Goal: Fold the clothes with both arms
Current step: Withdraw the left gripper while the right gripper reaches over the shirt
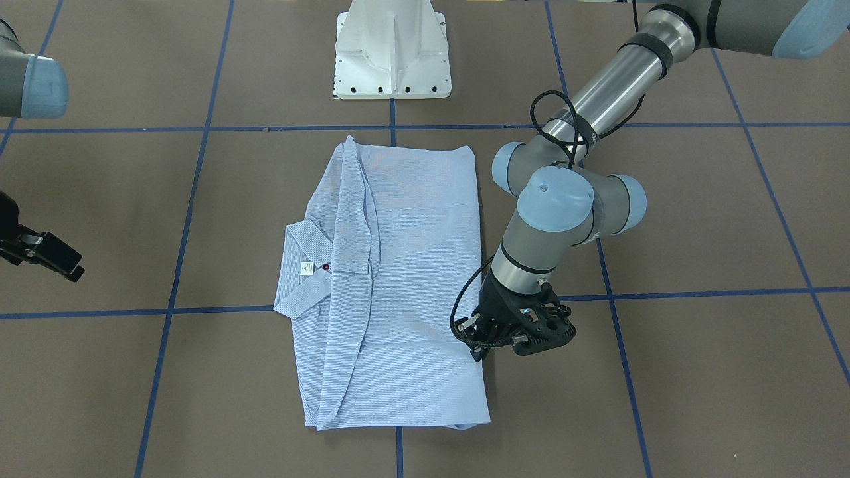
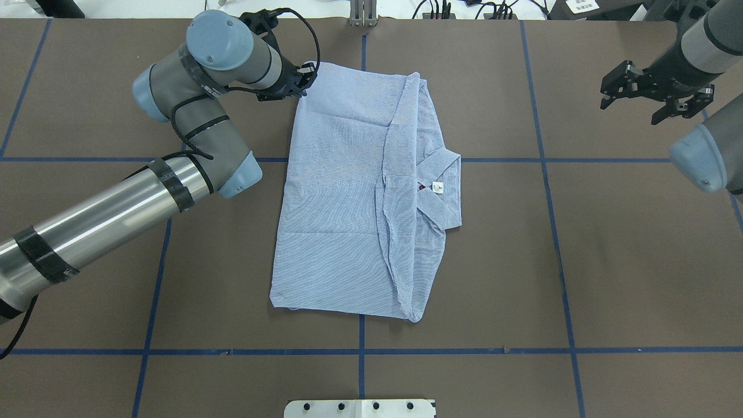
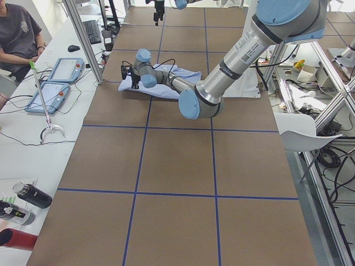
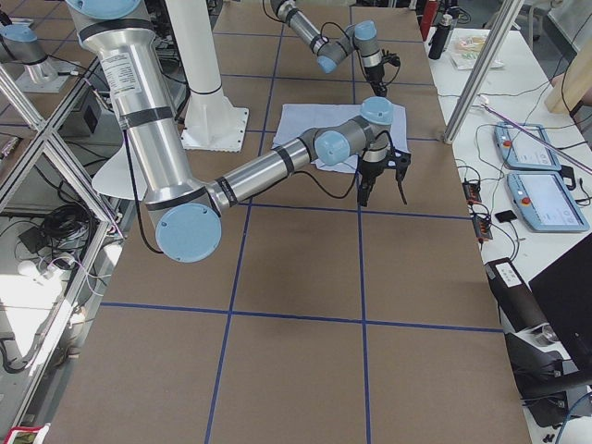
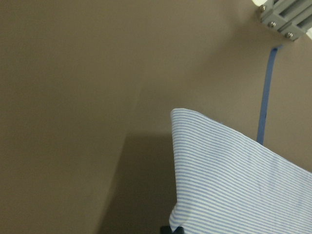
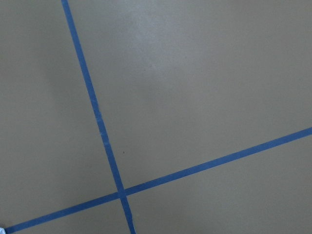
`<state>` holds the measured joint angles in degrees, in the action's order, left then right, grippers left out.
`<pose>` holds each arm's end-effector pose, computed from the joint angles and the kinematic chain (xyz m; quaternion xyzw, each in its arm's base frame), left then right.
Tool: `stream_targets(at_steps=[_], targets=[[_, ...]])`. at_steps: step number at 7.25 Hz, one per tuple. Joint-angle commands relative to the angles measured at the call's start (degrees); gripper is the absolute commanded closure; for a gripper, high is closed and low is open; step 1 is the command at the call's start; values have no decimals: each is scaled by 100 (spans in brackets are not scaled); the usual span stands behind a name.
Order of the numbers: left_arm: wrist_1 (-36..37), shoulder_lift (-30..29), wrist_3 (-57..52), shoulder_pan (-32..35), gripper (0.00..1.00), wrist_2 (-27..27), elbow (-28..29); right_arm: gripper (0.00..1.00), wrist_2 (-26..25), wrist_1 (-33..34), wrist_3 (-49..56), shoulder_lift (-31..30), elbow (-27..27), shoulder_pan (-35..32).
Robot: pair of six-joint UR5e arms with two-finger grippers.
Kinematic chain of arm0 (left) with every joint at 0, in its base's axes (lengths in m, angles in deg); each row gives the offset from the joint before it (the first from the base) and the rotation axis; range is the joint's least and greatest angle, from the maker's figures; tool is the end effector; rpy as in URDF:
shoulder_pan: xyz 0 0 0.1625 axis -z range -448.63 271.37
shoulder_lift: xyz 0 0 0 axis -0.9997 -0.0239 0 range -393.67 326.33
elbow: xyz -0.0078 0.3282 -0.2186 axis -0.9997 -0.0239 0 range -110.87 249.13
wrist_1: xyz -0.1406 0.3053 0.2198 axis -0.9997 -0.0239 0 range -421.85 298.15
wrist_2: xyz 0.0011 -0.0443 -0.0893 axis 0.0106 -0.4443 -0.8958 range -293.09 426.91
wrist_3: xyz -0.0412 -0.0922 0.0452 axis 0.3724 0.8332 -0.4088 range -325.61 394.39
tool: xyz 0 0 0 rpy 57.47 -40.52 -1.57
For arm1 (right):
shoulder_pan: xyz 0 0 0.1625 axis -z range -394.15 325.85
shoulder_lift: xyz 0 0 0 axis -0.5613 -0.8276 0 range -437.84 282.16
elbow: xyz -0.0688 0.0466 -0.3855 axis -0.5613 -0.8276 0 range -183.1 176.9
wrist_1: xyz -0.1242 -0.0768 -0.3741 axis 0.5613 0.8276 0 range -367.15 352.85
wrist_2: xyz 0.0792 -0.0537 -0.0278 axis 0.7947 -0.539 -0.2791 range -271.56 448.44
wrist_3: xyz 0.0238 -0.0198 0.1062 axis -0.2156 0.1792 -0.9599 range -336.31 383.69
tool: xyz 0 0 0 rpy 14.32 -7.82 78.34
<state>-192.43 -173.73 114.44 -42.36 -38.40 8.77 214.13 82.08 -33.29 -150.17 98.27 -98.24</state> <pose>0.4773 -0.6494 0.2480 0.1358 0.4978 -0.2020 0.8324 -0.1924 -0.5535 0.3828 -0.0125 -0.3840 0.1705 0.9074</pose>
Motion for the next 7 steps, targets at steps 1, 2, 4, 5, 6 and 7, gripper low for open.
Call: stream_targets(at_steps=[1, 2, 4, 5, 6, 7], targets=[[14, 231, -263, 250, 2, -382, -568, 0, -45, -29, -295, 96, 285, 527], [24, 799, -263, 259, 2, -664, -1452, 0, -106, -11, -635, 314, 287, 886], [15, 1915, -289, 286, 2, -851, -2913, 0, -850, 24, -1452, 842, 234, 1843], [15, 2504, -515, 312, 2, -1025, -3590, 0, -1289, 33, -1595, 1018, 225, 2283], [24, 2971, -952, 382, 2, -1219, -4110, 0, -1580, 50, -1614, 1150, 208, 2723], [24, 3254, -1209, 417, 2, -1229, -4368, 0, -1740, 85, -1614, 1395, 103, 2901]])
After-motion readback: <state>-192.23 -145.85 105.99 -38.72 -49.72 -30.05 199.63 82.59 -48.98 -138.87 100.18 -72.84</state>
